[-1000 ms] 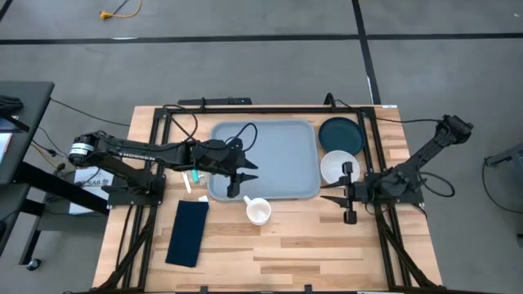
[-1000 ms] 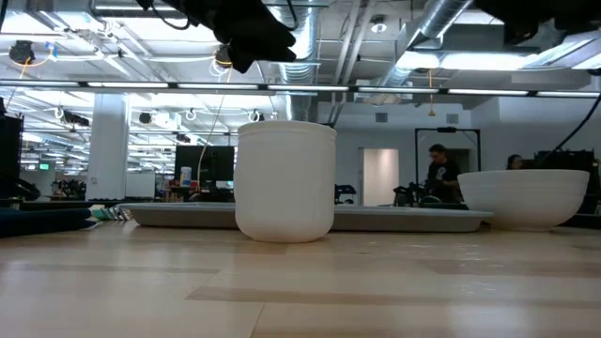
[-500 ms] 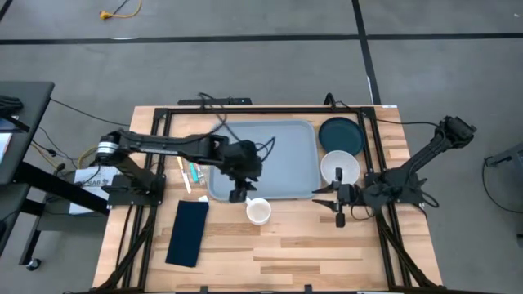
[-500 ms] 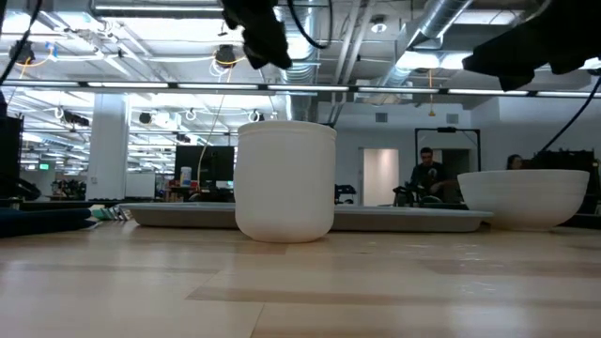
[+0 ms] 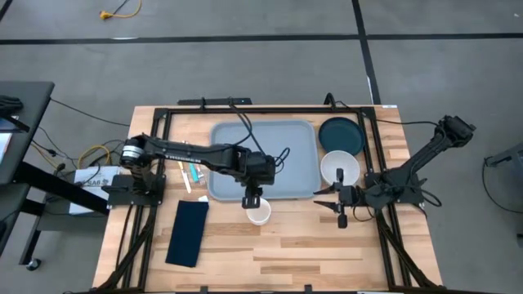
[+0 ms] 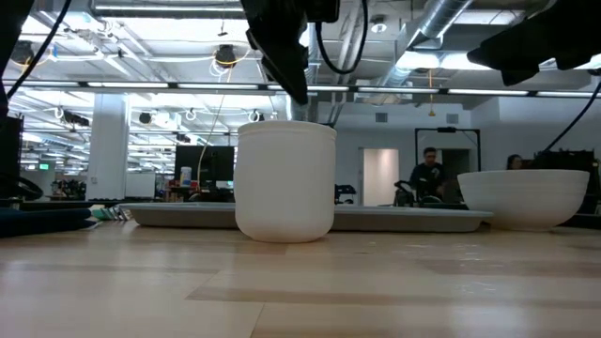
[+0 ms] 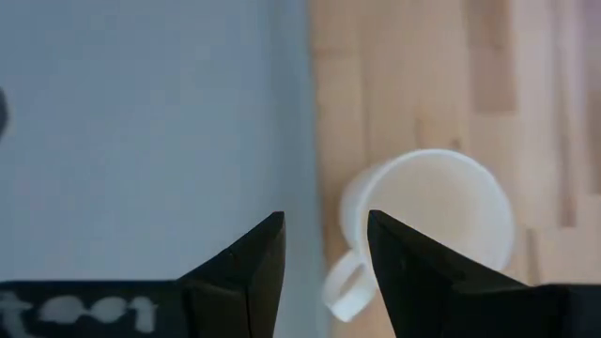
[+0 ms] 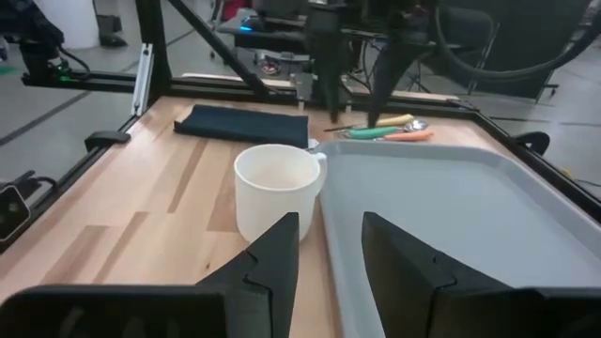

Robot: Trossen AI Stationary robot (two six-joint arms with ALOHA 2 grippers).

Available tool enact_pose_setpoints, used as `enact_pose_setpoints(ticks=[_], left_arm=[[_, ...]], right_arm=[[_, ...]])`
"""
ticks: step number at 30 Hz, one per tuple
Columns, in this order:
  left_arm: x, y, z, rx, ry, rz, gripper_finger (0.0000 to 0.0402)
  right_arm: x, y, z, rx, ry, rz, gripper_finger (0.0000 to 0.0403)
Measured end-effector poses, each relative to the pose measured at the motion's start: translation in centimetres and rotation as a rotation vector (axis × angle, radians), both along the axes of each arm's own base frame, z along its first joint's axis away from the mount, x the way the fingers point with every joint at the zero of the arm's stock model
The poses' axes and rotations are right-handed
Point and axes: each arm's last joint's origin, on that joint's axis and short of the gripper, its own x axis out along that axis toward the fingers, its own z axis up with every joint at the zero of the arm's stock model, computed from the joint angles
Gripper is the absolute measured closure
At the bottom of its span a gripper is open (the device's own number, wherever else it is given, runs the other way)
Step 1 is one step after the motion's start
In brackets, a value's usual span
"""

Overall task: Set up tray
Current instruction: Put the white cup on the top left corner of the gray tray

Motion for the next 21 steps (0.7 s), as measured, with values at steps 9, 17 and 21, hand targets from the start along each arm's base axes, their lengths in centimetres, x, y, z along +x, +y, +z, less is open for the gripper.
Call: enact_pose_setpoints(ticks=[9, 17, 21], left_arm=[[-0.38, -0.42, -0.28, -0.037, 0.041, 0.120, 0.0260], [-0.53, -0.69, -0.58, -0.118, 0.067, 0.112, 0.0260], [-0.51, -0.57, -0.59, -0.072, 0.059, 0.132, 0.0260]], right_arm=[[-0.01, -0.01, -0.03, -0.006, 0.003, 0.001, 0.0290], [0.03, -0.07, -0.04, -0.009, 0.004, -0.003, 0.0290], [0.03, -0.07, -0.04, -0.010, 0.004, -0.003, 0.0290]])
